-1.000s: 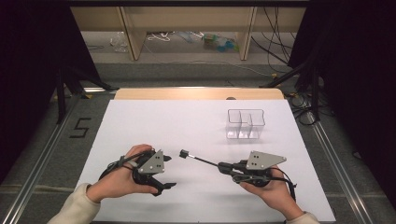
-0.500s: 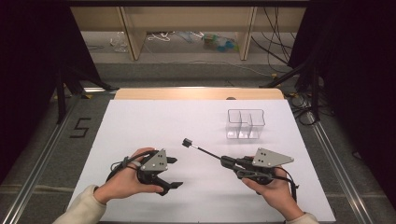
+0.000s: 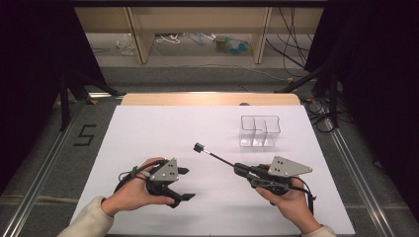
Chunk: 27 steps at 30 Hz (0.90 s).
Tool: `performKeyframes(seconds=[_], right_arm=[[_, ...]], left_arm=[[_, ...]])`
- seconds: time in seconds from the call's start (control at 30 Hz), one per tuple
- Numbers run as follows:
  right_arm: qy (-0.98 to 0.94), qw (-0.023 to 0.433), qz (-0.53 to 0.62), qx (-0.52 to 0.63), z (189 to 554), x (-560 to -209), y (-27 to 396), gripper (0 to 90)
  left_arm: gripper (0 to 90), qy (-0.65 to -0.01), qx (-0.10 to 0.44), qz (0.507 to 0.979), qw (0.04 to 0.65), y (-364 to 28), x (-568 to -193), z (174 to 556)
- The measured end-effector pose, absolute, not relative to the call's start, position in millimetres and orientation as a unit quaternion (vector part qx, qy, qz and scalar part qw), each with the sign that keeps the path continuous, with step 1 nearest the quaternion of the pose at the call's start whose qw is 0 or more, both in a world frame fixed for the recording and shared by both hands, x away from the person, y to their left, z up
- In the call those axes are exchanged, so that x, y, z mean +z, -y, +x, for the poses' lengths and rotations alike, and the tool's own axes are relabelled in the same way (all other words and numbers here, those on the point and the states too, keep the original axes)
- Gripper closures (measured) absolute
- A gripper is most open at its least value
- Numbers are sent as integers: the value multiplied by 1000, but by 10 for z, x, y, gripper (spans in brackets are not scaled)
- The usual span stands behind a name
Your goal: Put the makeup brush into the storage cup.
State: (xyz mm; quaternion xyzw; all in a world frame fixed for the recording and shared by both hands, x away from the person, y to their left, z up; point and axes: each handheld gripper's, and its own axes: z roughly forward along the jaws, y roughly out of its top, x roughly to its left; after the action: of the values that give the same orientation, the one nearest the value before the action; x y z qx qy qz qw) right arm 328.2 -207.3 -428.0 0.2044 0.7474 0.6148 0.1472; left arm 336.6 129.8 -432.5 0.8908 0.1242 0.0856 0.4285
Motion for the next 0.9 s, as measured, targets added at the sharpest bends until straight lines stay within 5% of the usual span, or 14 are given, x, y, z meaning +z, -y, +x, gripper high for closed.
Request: performKeyframes(seconds=[0.9], right_arm=[[-733,167,217,623,3252,-4225,2185,855]], left_arm=[[237,-179,50,842,507,-1155,-4270,3407]])
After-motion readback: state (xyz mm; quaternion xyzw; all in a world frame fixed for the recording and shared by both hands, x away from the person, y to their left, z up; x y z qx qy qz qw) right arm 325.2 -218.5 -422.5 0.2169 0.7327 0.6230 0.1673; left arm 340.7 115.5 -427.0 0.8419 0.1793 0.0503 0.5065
